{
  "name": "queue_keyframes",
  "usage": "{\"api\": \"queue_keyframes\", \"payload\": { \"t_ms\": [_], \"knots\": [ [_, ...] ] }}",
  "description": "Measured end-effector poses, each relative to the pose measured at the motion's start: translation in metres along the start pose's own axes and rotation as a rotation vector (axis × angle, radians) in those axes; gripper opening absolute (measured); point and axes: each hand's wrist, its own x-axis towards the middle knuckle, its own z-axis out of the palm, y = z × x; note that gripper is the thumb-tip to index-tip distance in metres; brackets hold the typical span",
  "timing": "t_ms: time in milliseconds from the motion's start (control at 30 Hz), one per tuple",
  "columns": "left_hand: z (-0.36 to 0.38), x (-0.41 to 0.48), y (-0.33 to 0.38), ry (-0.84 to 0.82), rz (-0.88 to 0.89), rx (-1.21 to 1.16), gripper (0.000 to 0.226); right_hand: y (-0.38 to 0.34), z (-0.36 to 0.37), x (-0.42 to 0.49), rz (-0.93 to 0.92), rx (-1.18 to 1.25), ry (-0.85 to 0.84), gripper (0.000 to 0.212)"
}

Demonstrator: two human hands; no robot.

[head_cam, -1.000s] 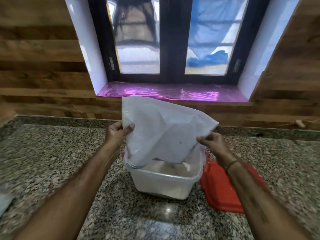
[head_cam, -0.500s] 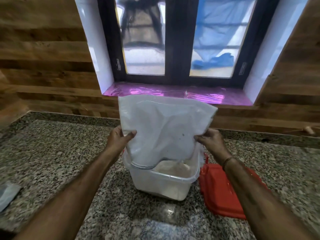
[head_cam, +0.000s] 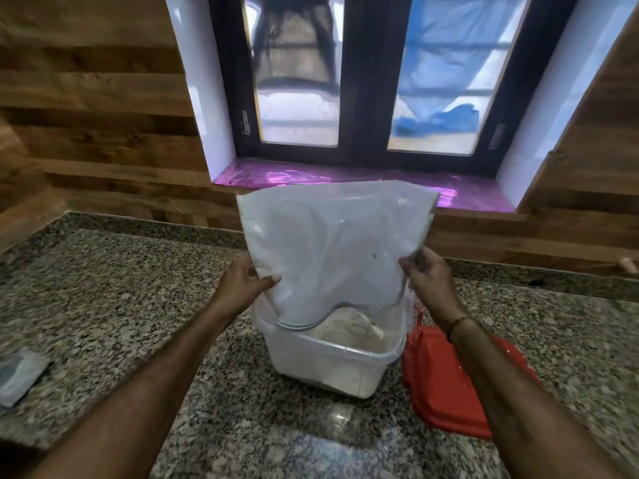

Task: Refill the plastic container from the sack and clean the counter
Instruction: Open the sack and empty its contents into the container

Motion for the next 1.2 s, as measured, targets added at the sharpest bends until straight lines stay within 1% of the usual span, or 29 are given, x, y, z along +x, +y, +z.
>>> {"api": "queue_keyframes", "payload": {
  "t_ms": [33,67,100,133,167,200,233,267,333,367,467,600,667,767,867,933,1033,1200],
  "knots": [
    [-0.004,-0.001,-0.004,-0.022,-0.012,0.066,0.042,-0.008,-0.001,0.002,0.014,0.103,-0.058,0.013],
    [-0.008,-0.001,-0.009,-0.007,-0.026,0.075,0.039,-0.01,-0.002,0.004,0.019,0.17,-0.132,0.02],
    [-0.009,-0.001,-0.01,0.029,-0.039,0.036,0.033,-0.008,-0.001,0.004,0.016,0.124,-0.191,0.026],
    [-0.009,0.0,-0.01,0.066,-0.053,-0.023,0.028,-0.004,0.001,0.002,0.009,0.011,-0.214,0.026],
    [-0.008,0.002,-0.007,0.092,-0.065,-0.073,0.024,0.005,0.005,-0.001,0.022,-0.133,-0.194,0.022],
    [-0.007,0.004,-0.004,0.108,-0.06,-0.114,0.019,0.011,0.009,-0.004,0.045,-0.206,-0.163,0.017],
    [-0.007,0.007,0.0,0.116,-0.056,-0.135,0.015,0.014,0.012,-0.005,0.066,-0.177,-0.129,0.014],
    [-0.008,0.012,0.003,0.122,-0.051,-0.166,0.012,0.014,0.013,-0.003,0.081,-0.095,-0.1,0.013],
    [-0.011,0.024,0.01,0.145,-0.062,-0.257,0.011,0.0,0.01,0.007,0.092,0.064,-0.034,0.005],
    [-0.014,0.031,0.013,0.157,-0.069,-0.296,0.01,-0.011,0.007,0.013,0.1,0.103,-0.001,0.004],
    [-0.025,0.054,0.025,0.184,-0.082,-0.367,0.013,-0.042,-0.006,0.036,0.161,0.153,0.08,0.013],
    [-0.053,0.078,0.02,0.183,-0.16,-0.393,0.018,-0.07,0.003,0.056,0.225,0.194,0.082,0.013],
    [-0.078,0.088,0.006,0.189,-0.17,-0.378,0.017,-0.084,0.027,0.055,0.26,0.203,0.084,0.012],
    [-0.124,0.094,-0.037,0.221,-0.22,-0.306,0.012,-0.101,0.081,0.047,0.274,0.14,0.061,0.015],
    [-0.176,0.092,-0.092,0.261,-0.318,-0.195,0.021,-0.111,0.149,0.042,0.288,0.042,0.023,0.017],
    [-0.212,0.088,-0.132,0.263,-0.386,-0.147,0.022,-0.116,0.2,0.041,0.281,-0.027,0.001,0.014],
    [-0.253,0.073,-0.184,0.288,-0.482,-0.151,0.019,-0.122,0.261,0.038,0.297,-0.117,-0.033,0.019],
    [-0.288,0.042,-0.248,0.37,-0.607,-0.156,0.025,-0.117,0.337,0.029,0.368,-0.281,-0.143,0.012]
  ]
}}
